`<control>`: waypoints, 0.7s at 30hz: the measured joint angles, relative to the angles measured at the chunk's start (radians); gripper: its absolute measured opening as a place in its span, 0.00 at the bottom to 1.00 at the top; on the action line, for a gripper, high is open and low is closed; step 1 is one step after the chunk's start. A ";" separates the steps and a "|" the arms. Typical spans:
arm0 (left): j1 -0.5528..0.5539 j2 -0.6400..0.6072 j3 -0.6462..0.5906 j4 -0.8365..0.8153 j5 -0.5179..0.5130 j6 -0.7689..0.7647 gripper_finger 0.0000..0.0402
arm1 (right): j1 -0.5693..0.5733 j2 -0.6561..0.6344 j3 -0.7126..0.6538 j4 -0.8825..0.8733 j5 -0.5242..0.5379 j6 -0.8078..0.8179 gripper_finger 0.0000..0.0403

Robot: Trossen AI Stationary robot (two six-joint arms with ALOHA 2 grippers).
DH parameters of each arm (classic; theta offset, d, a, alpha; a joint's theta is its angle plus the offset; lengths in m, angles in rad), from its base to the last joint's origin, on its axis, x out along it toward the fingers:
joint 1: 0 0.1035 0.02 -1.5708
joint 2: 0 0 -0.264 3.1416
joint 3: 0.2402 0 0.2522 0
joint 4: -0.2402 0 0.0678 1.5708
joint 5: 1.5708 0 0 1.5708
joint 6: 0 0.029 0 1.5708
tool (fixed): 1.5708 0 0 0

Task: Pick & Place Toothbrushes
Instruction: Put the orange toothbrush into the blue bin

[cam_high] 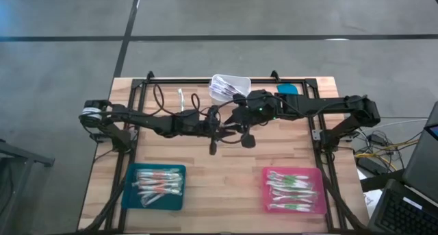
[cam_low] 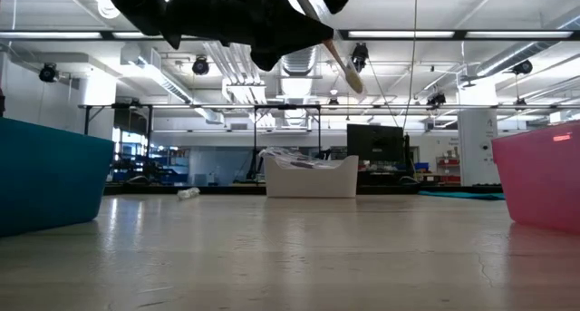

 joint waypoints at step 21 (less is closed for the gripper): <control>0.001 -0.043 0.000 0.101 -0.012 0.077 0.06 | -0.002 -0.330 -0.215 -0.287 0.126 0.199 0.53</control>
